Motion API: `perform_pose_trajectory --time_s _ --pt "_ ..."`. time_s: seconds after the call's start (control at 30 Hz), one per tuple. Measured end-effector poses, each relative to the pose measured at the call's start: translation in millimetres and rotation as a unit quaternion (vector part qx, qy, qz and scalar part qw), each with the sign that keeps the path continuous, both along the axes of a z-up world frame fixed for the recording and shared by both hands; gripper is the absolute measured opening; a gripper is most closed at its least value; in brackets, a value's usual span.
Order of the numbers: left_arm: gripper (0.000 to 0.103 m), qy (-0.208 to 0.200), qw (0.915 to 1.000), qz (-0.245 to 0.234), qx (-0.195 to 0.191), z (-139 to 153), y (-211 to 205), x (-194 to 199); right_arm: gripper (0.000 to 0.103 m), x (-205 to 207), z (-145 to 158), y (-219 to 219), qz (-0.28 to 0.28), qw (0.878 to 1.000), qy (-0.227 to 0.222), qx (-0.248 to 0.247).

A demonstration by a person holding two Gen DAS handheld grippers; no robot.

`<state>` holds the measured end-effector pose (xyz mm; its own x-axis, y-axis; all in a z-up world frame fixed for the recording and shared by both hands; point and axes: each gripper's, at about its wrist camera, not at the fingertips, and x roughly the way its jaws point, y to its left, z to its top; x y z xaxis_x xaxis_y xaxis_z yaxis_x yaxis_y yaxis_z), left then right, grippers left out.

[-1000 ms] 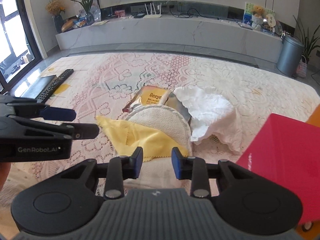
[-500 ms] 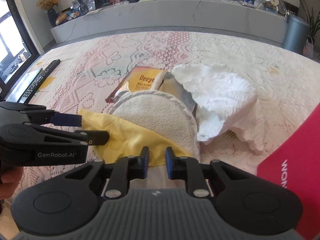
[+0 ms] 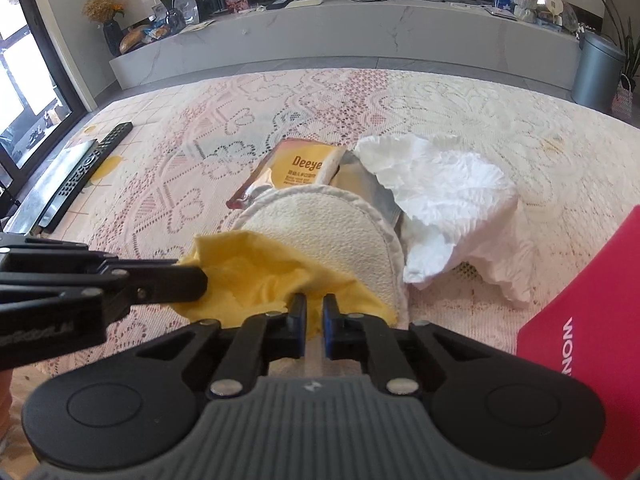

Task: Organize soft objects
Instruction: 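Move left tool to the yellow cloth while right tool approaches the white terry pad, then close left tool on the yellow cloth while right tool grips the terry pad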

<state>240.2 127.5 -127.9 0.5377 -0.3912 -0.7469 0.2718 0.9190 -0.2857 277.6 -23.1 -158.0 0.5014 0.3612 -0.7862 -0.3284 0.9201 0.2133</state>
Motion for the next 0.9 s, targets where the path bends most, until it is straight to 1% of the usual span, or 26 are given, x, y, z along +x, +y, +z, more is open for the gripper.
perform_pose_trajectory --time_s 0.07,0.1,0.17,0.3,0.33,0.37,0.4,0.5,0.6,0.73,0.83,0.9 --pt "0.012 -0.002 0.9998 -0.003 0.021 -3.4 -7.0 3.5 0.006 -0.6 -3.0 -1.9 0.0 1.0 0.007 0.001" --pt "0.012 0.003 0.9998 -0.005 0.02 -5.1 -8.4 5.6 0.006 -1.3 -3.7 -2.4 0.001 1.0 0.008 0.001" --pt "0.026 0.015 0.9998 -0.004 0.008 -9.6 -8.7 9.8 0.006 -3.5 -4.8 -1.9 0.007 1.0 0.005 -0.002" --pt "0.03 0.024 0.9996 0.015 0.008 -14.0 -7.5 16.6 0.006 -3.6 -7.7 -2.1 0.008 1.0 0.006 -0.001" --pt "0.043 0.03 0.9994 0.018 0.003 -15.9 -5.9 18.0 0.006 -3.6 -8.1 -3.5 0.009 1.0 0.006 0.001" --pt "0.055 0.036 0.9992 0.016 -0.007 -17.5 -5.8 20.1 0.006 -4.1 -7.9 -3.6 0.012 1.0 0.004 0.001" --pt "0.055 0.038 0.9991 0.014 -0.013 -18.4 -6.5 21.2 0.006 -4.6 -7.4 -3.7 0.014 1.0 0.003 0.001" --pt "0.056 0.035 0.9993 0.011 -0.009 -18.5 -11.9 22.3 0.006 -9.4 -3.5 -3.2 0.024 1.0 -0.008 -0.009" --pt "0.058 0.044 0.9988 0.016 -0.01 -21.1 -16.2 27.0 0.006 -17.2 0.0 -0.7 0.043 0.999 -0.018 -0.02" --pt "0.058 0.051 0.9984 0.018 0.017 -25.8 -29.7 31.3 0.006 -18.6 -5.0 0.0 0.049 0.998 -0.013 -0.023" --pt "0.057 0.04 0.9978 0.009 0.052 -25.6 -40.4 28.7 0.008 -19.8 -1.5 -1.9 0.048 0.998 -0.015 -0.029" --pt "0.057 0.04 0.9972 0.009 0.062 -27.0 -44.7 30.1 0.008 -22.3 -0.8 -2.3 0.047 0.998 -0.02 -0.033"
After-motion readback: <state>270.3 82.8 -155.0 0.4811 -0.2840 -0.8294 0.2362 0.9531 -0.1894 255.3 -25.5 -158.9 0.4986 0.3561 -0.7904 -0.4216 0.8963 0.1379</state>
